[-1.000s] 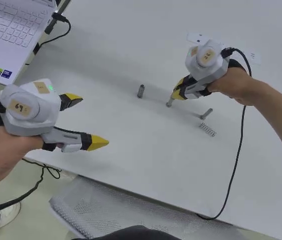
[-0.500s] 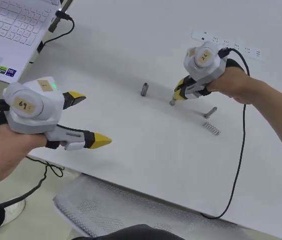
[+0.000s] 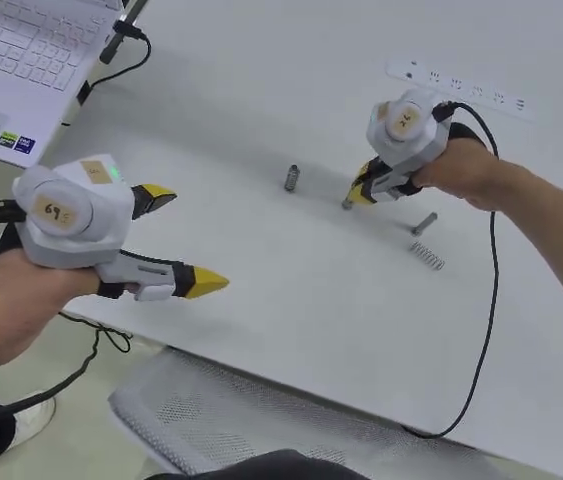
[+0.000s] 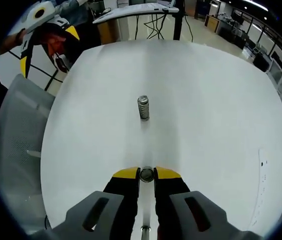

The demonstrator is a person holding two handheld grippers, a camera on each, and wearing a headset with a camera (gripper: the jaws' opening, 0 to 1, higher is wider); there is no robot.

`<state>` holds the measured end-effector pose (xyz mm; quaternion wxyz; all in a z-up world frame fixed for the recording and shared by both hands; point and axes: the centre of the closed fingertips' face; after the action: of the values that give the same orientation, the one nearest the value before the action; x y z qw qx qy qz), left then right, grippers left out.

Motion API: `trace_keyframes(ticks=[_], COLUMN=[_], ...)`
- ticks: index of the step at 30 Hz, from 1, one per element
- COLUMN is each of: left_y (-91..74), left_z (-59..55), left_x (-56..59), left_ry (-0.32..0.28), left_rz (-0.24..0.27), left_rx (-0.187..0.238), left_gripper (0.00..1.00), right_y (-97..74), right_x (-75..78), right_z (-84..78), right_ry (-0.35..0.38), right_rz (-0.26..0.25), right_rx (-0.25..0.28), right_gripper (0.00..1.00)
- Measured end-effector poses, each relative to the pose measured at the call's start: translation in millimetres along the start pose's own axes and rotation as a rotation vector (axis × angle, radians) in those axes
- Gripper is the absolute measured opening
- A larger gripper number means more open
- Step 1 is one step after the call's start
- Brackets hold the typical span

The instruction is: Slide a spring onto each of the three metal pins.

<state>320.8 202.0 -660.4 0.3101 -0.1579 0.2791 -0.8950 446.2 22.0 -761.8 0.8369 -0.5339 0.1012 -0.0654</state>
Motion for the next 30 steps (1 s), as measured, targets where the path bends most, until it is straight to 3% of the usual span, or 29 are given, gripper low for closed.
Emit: trace_keyframes(ticks=[12,18,26,30], left_y=[-1.1,-0.6,-0.8,-1.2], left_z=[0.0,3.8,10.0,12.4], left_x=[-1.4,-0.1,1.4,2.7], left_ry=[0.002,0.011,0.021,0.027], left_rz=[0.003,0.002,0.001,0.001], left_rx=[0.000,0.005,0.016,0.020], left_gripper=[0.75,0.75,0.75,0.75], right_y=[-0.2,-10.8,-27.3,-35.7], right_x=[-4.4,-9.5,-10.6,-13.0], right_z=[-2.5,-3.0,-6.9,-11.2], right_ry=[0.007,0.012,0.061,0.101], right_rz=[-0.005,-0.022,-0.063,-0.082], right_rx=[-0.003,0.006,0.054,0.102], right_gripper=[0.12,0.15,0.19,0.20])
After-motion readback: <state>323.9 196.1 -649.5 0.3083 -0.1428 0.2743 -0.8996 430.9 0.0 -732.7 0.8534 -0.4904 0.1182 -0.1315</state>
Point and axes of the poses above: the centre of the closed fingertips' face, and the gripper's own axes: y roughly forward along the fingers, x roughly to its right, z roughly out of its top, and after that the axes turned 4 degrees about z, right-handed
